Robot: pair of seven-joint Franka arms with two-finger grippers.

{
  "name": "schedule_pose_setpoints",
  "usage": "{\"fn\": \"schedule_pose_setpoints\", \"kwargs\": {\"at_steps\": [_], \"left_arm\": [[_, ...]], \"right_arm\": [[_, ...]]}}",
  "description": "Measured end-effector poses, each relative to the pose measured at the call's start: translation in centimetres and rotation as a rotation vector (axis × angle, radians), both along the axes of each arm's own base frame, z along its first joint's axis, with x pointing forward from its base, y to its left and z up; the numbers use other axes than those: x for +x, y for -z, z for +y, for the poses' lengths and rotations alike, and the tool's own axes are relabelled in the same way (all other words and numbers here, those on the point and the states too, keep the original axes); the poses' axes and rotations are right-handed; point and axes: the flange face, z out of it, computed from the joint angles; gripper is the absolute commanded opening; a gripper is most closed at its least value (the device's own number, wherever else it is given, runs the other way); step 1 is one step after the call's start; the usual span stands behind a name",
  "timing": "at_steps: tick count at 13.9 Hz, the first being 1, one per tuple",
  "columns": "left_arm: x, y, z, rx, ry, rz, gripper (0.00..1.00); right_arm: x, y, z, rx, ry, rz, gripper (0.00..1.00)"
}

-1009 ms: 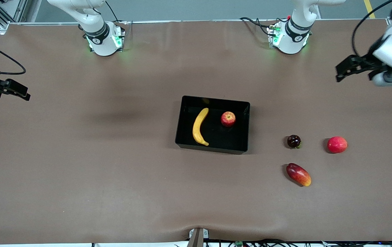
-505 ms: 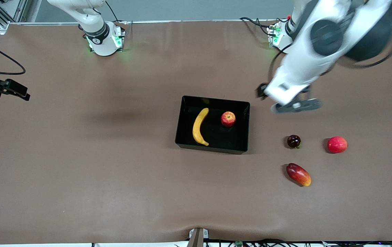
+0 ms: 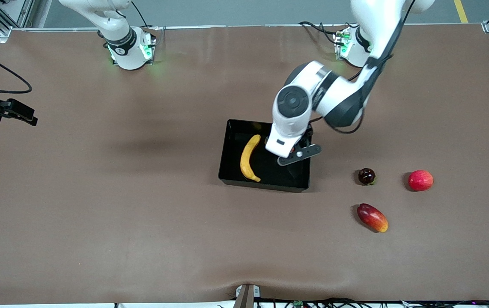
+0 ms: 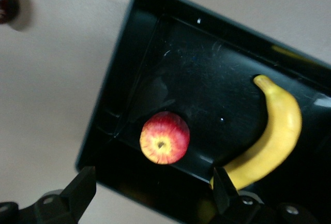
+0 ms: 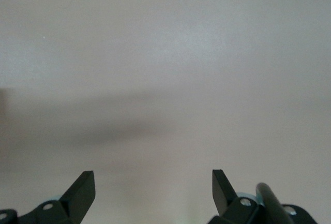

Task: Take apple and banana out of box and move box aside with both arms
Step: 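Lower the left gripper and grasp the red apple in the tray, then carry the apple out of the tray and lower it beside the mango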

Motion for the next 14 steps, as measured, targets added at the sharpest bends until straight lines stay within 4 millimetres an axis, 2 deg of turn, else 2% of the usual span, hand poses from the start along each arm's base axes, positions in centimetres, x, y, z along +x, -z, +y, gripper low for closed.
{"fn": "schedule_pose_setpoints", "kwargs": {"at_steps": [3, 6, 7, 8, 10, 11, 14], "left_arm": [[-1.0, 6.0, -1.3, 0.053, 0.008, 0.023, 1.0], [-1.6, 9.7, -1.3, 0.077, 0.015, 0.054, 1.0], [-1.8, 10.4, -1.1, 0.083, 0.017, 0.058, 0.93], [-2.1, 11.0, -0.9, 0.09, 0.023, 0.057, 0.6], [-2.5, 11.9, -0.5, 0.102, 0.034, 0.057, 0.1], [-2.5, 11.9, -0.5, 0.102, 0.034, 0.056, 0.0], [-2.0, 10.8, -0.8, 0.088, 0.035, 0.033, 0.0]], "right_arm": [[0.1, -0.1, 0.0, -0.001, -0.001, -0.007, 1.0], [0.7, -0.1, 0.2, -0.001, -0.004, -0.012, 1.0], [1.0, 0.1, 0.2, -0.001, -0.006, -0.01, 1.0], [1.2, 0.3, 0.3, -0.001, -0.006, -0.007, 1.0], [1.5, 0.5, 0.3, -0.001, -0.007, -0.005, 1.0], [1.5, 0.5, 0.3, -0.001, -0.007, -0.005, 1.0], [1.6, 0.5, 0.2, -0.001, -0.007, -0.004, 1.0]]}}
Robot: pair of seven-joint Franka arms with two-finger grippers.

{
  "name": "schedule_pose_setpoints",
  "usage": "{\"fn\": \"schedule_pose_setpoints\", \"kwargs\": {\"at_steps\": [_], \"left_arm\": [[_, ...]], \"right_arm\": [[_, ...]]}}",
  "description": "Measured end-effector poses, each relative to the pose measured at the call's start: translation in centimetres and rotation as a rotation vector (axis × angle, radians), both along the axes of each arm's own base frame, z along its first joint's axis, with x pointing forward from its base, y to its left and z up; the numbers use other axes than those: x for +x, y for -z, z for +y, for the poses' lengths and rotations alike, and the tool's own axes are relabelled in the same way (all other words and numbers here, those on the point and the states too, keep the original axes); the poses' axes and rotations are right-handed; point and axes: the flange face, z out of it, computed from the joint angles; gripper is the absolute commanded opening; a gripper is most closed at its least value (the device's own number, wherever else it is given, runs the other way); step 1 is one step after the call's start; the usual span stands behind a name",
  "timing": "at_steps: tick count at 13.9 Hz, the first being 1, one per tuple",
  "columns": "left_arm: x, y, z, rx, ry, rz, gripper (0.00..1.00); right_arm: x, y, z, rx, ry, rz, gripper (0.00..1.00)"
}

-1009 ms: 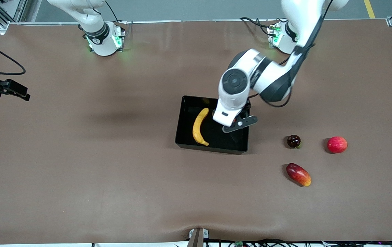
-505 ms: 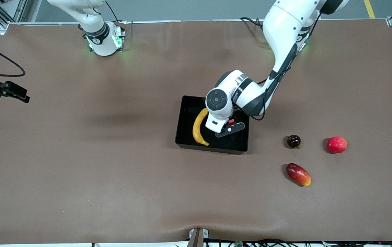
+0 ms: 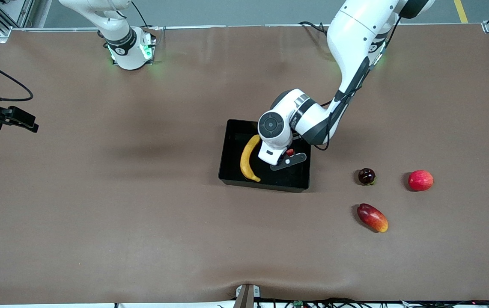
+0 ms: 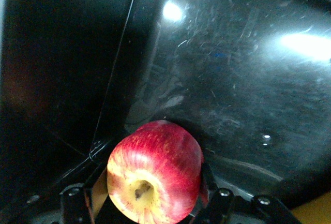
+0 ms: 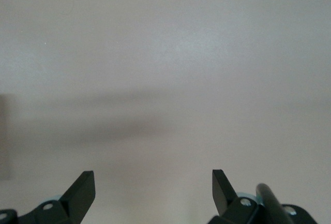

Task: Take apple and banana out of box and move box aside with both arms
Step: 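Carry the apple out of the tray and lower it beside the mango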

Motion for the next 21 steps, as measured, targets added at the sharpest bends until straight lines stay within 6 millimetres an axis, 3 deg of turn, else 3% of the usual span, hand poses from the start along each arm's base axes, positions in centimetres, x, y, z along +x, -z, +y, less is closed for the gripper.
{"fn": "schedule_pose_setpoints", "kwargs": {"at_steps": [1, 3, 6, 8, 11, 13, 16, 21], "left_arm": [[0.6, -1.1, -0.2, -0.014, 0.003, -0.019, 0.0], [2.3, -5.3, -0.6, -0.057, 0.012, -0.075, 0.0], [4.0, -13.4, 0.3, -0.076, 0.046, -0.123, 0.0], [5.8, -18.1, 3.5, -0.078, 0.105, -0.127, 0.0], [9.7, -22.0, 12.0, -0.085, 0.177, -0.114, 0.0], [11.6, -22.0, 17.3, -0.082, 0.199, -0.08, 0.0], [13.8, -19.8, 23.5, -0.022, 0.235, -0.041, 0.0], [17.3, -12.0, 32.0, 0.094, 0.241, -0.008, 0.0]], "right_arm": [[0.0, 0.0, 0.0, 0.0, 0.0, 0.0, 1.0], [0.0, 0.0, 0.0, 0.0, 0.0, 0.0, 1.0], [0.0, 0.0, 0.0, 0.0, 0.0, 0.0, 1.0], [0.0, 0.0, 0.0, 0.0, 0.0, 0.0, 1.0], [0.0, 0.0, 0.0, 0.0, 0.0, 0.0, 1.0], [0.0, 0.0, 0.0, 0.0, 0.0, 0.0, 1.0], [0.1, 0.0, 0.0, 0.0, 0.0, 0.0, 1.0], [0.1, 0.0, 0.0, 0.0, 0.0, 0.0, 1.0]]}}
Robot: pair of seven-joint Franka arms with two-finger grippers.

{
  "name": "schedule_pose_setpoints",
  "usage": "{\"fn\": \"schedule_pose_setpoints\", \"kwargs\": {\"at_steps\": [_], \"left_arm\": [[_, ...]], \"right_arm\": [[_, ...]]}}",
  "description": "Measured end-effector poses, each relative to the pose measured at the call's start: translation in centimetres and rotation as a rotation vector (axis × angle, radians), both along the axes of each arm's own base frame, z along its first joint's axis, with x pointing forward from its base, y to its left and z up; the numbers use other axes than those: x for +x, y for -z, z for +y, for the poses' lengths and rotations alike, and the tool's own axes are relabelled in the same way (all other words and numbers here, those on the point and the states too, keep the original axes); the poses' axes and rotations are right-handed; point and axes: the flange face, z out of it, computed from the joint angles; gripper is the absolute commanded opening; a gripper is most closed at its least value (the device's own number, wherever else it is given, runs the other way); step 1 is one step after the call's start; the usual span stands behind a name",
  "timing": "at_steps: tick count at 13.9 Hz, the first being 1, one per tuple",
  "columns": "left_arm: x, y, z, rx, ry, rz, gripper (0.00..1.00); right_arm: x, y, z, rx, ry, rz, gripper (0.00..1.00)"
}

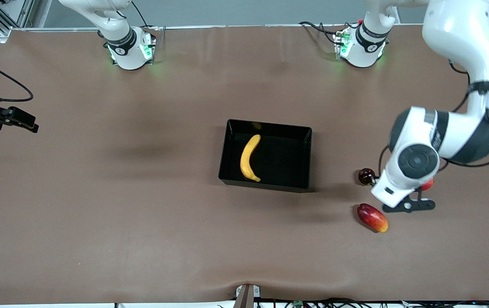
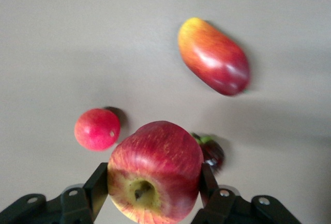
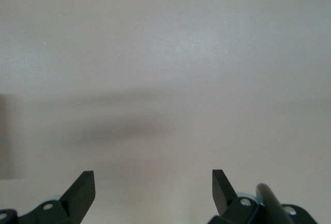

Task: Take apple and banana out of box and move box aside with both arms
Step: 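Carry the apple out of the tray and lower it beside the mango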

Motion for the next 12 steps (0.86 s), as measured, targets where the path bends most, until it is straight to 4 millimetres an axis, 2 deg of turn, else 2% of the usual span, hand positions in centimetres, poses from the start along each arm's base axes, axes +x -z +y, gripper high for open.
{"fn": "schedule_pose_setpoints", "kwargs": {"at_steps": [2, 3, 8, 10, 11, 12], "left_arm": [[1.0, 2.5, 3.6, -0.02, -0.003, 0.007, 0.0], [1.3, 3.7, 4.8, -0.03, -0.005, 0.005, 0.0], [1.4, 9.2, 6.5, -0.059, -0.011, 0.01, 0.0], [1.4, 10.6, 6.9, -0.067, -0.013, 0.013, 0.15], [1.4, 11.1, 6.9, -0.07, -0.012, 0.012, 0.26], [1.5, 11.4, 6.8, -0.074, -0.01, 0.009, 0.42]], "right_arm": [[0.0, 0.0, 0.0, 0.0, 0.0, 0.0, 1.0], [0.0, 0.0, 0.0, 0.0, 0.0, 0.0, 1.0], [0.0, 0.0, 0.0, 0.0, 0.0, 0.0, 1.0], [0.0, 0.0, 0.0, 0.0, 0.0, 0.0, 1.0], [0.0, 0.0, 0.0, 0.0, 0.0, 0.001, 1.0], [0.0, 0.0, 0.0, 0.0, 0.0, 0.001, 1.0]]}}
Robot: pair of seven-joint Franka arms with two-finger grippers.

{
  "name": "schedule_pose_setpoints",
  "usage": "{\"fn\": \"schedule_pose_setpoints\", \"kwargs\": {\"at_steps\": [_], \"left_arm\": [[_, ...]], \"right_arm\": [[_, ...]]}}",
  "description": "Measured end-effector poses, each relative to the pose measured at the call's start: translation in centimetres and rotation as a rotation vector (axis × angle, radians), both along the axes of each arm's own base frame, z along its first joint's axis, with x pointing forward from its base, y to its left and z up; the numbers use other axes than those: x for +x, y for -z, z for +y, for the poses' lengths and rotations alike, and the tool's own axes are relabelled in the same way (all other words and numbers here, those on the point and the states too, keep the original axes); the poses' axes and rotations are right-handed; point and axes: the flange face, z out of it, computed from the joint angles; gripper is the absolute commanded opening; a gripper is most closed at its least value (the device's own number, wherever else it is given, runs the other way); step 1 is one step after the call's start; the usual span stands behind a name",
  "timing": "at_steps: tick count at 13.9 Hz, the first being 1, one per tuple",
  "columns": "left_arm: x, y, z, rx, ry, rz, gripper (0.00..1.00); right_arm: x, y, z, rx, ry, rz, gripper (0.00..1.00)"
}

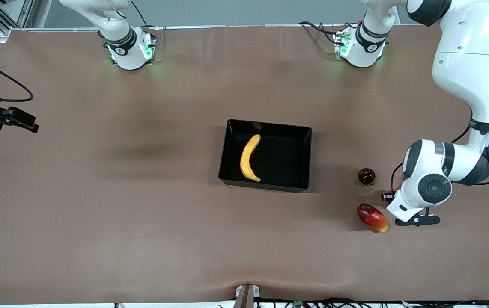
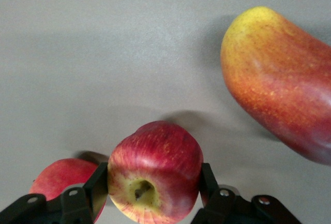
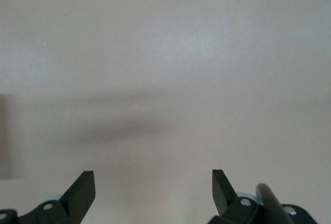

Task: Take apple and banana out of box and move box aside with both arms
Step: 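Carry the apple out of the tray and lower it beside the mango, then open the left gripper and move it back toward the tray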

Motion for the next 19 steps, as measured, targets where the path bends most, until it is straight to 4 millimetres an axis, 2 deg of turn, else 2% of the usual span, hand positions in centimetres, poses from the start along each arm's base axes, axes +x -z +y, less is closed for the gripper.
{"fn": "schedule_pose_setpoints", "kwargs": {"at_steps": [3, 6, 8, 9, 11, 13, 15, 17, 19], "left_arm": [[0.0, 1.0, -0.1, -0.007, 0.004, -0.003, 0.98], [0.1, 1.3, 0.0, -0.011, 0.004, -0.009, 1.0], [0.4, 0.4, -0.2, -0.013, 0.006, -0.023, 1.0], [0.5, -0.7, -0.4, -0.012, 0.007, -0.028, 1.0], [0.4, -4.6, -1.7, -0.006, 0.01, -0.021, 1.0], [-0.5, -9.7, -4.9, -0.019, 0.036, -0.019, 1.0], [-2.1, -13.9, -9.9, -0.064, 0.073, -0.017, 1.0], [-4.4, -16.2, -16.5, -0.115, 0.093, -0.024, 1.0], [-7.1, -16.6, -23.2, -0.154, 0.122, -0.02, 1.0]], "right_arm": [[0.0, 0.0, 0.0, 0.0, 0.0, 0.0, 1.0], [0.0, 0.0, -0.1, 0.0, 0.001, 0.001, 1.0], [0.0, 0.1, -0.1, 0.0, 0.002, 0.001, 1.0], [0.0, 0.1, -0.1, 0.0, 0.002, 0.001, 1.0], [0.0, 0.1, -0.1, 0.0, 0.002, 0.001, 1.0], [0.0, 0.1, -0.1, 0.0, 0.002, 0.002, 1.0], [0.0, 0.1, -0.1, 0.0, 0.002, 0.001, 1.0], [0.0, 0.1, -0.1, 0.0, 0.002, 0.002, 1.0], [0.0, 0.1, -0.1, 0.0, 0.003, 0.002, 1.0]]}}
